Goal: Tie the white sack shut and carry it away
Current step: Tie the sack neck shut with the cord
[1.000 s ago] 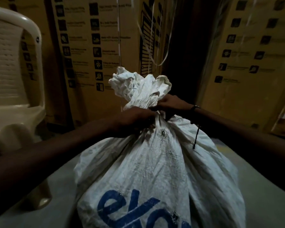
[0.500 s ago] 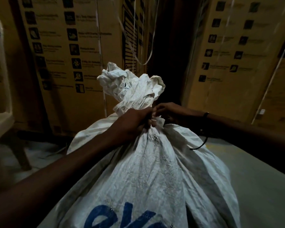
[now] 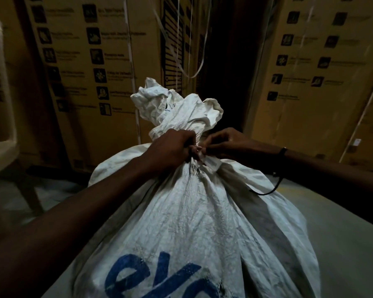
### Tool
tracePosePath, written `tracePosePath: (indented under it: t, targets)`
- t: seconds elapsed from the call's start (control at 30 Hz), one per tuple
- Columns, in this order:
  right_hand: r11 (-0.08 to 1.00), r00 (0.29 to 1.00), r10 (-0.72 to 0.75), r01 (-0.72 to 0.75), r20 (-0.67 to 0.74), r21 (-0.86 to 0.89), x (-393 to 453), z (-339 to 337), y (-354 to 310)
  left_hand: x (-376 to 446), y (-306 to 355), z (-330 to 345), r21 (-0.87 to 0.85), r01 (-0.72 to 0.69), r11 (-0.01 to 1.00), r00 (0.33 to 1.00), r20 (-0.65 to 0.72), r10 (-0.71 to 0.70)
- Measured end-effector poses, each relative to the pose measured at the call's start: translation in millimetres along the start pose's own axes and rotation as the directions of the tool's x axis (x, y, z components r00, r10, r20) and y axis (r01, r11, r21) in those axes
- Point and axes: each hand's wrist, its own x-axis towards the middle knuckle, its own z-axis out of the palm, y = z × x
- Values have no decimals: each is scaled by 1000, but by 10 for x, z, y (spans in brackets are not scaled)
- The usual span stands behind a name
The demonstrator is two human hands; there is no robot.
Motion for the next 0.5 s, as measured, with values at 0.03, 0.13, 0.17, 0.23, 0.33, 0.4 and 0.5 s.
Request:
tracePosePath:
  t: [0.03, 0.13, 0.17, 0.23, 0.33, 0.4, 0.5]
  targets:
    - [1000, 1000, -4, 4, -1, 17, -20, 18, 29, 23, -10, -19, -24, 10, 1000, 999, 40, -9]
    - [997, 1000, 4, -4, 6, 74, -62, 92, 86, 35, -59, -123, -118, 51, 992, 989, 145, -34]
    - [996, 1000, 11, -12, 6, 93, -67, 128, 106, 13, -76, -153, -120, 51, 991, 987, 156, -32]
    - [984, 998, 48, -41, -39, 176, -88, 196, 144, -44, -96, -181, -100, 27, 995, 986, 169, -10]
    - [923, 997, 57, -29, -61, 383, -168, 294, 240, -114, -72, -160, -65, -2, 998, 985, 170, 13]
    - [926, 996, 3, 32, -93, 376, -207, 345, 289, -126, -23, -134, -36, 6, 999, 989, 148, -1]
    - [943, 992, -40, 77, -121, 323, -221, 350, 349, -126, 27, -93, -19, 25, 1000, 992, 120, -23]
